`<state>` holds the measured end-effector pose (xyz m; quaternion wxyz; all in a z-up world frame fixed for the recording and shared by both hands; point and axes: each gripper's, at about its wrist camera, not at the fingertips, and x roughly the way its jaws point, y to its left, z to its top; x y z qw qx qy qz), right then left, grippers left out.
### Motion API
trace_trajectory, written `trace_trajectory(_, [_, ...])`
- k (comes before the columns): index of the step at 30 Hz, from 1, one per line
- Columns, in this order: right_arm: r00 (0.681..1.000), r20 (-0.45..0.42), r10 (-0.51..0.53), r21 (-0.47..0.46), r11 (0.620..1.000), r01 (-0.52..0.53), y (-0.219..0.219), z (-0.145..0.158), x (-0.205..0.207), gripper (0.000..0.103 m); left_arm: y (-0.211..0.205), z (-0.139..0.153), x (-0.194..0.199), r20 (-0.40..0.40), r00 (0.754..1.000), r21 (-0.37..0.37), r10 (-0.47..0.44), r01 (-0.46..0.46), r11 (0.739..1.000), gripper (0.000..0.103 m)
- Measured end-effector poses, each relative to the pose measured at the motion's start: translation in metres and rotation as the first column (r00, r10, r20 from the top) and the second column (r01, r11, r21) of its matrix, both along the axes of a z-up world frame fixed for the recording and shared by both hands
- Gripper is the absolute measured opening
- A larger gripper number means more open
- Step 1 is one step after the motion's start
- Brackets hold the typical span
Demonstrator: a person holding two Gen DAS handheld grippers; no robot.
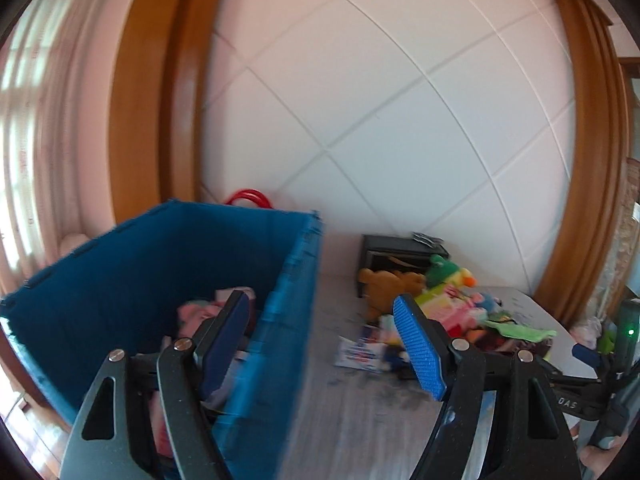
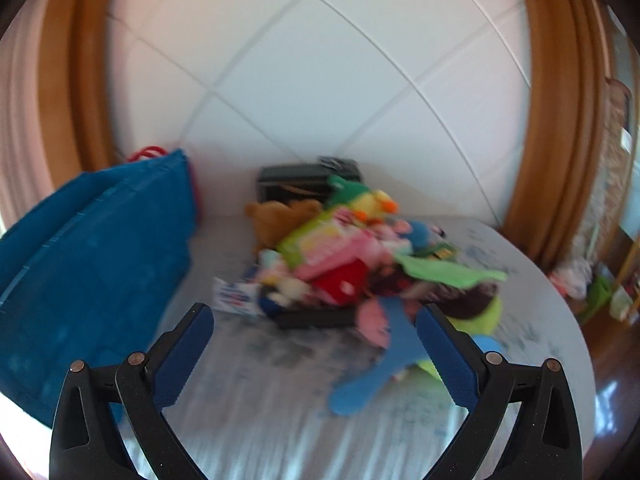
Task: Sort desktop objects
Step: 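Return both tools to the pile on the bed, then grasp the white plush toy with the left tool while the right tool grasps the blue foam toy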
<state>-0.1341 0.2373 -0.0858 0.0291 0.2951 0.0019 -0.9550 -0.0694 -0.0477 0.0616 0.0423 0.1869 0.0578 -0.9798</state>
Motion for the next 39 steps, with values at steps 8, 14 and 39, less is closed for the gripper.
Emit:
trace_trajectory(8, [0.986,0.131,-0.099,-0.004,0.995,0.1,0.1,-0.054,-0.021,0.103,0.092,-0.058,-0.074,0.193,0.972,-0.001,-0.132,0.134,0.991,0.074])
trace_trajectory(14, [0.964,0.246,-0.096,-0.07,0.991,0.117,0.122,-0.097,-0.042,0.103,0.116,-0.13,-0.135,0.342,0.921,0.005,-0.187,0.197,0.98,0.074])
trace_trajectory(39, [0.857,0.454,-0.243,-0.151,0.927,0.343,0.11,-0.221,-0.152,0.096,0.171,-0.318,-0.346,0.563,0.769,-0.021,-0.304,0.381,0.924,0.039])
